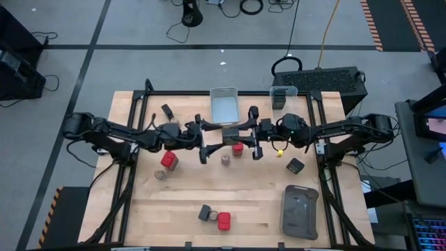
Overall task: Sort spices by type
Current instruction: Put the black seasoning can into the transparent bin
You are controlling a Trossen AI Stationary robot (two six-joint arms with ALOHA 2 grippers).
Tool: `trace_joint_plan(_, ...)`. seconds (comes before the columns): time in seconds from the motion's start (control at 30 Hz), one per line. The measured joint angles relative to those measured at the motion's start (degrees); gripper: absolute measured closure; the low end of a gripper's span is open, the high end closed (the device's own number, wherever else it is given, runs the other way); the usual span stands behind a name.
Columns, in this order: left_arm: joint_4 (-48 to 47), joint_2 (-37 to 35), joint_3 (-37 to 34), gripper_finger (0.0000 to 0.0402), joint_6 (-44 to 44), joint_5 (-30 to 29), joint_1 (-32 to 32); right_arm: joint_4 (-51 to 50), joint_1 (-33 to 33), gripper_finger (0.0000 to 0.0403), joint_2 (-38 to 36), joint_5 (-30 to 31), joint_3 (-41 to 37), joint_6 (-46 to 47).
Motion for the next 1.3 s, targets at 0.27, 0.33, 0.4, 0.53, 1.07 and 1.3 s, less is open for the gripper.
trace_joint_plan(0.27,0.0,3.0,2.9,0.0059,0.1,3.9,0.5,-0.3,0.0,0.0287,0.0,-0.1,0.0,-0.6)
trace_joint_plan(0.33,-0.1,3.4,3.1,0.0059,0.1,3.9,0.6,-0.3,0.0,0.0287,0.0,-0.1,0.0,-0.7)
trace_joint_plan(0.4,-0.2,3.4,3.1,0.0059,0.1,3.9,0.6,-0.6,0.0,0.0287,0.0,-0.1,0.0,-0.8)
trace_joint_plan(0.53,-0.4,3.4,3.1,0.0076,0.1,3.9,0.5,-0.9,0.0,0.0287,0.0,-0.1,0.0,-0.8)
trace_joint_plan(1.07,-0.7,3.4,3.1,0.0241,0.7,3.3,0.8,-1.5,-0.1,0.0277,0.0,0.4,0.0,-2.7)
trace_joint_plan(1.3,-0.7,3.4,3.1,0.0261,2.0,3.2,0.9,-1.6,-0.8,0.0256,0.0,0.0,0.0,-3.0)
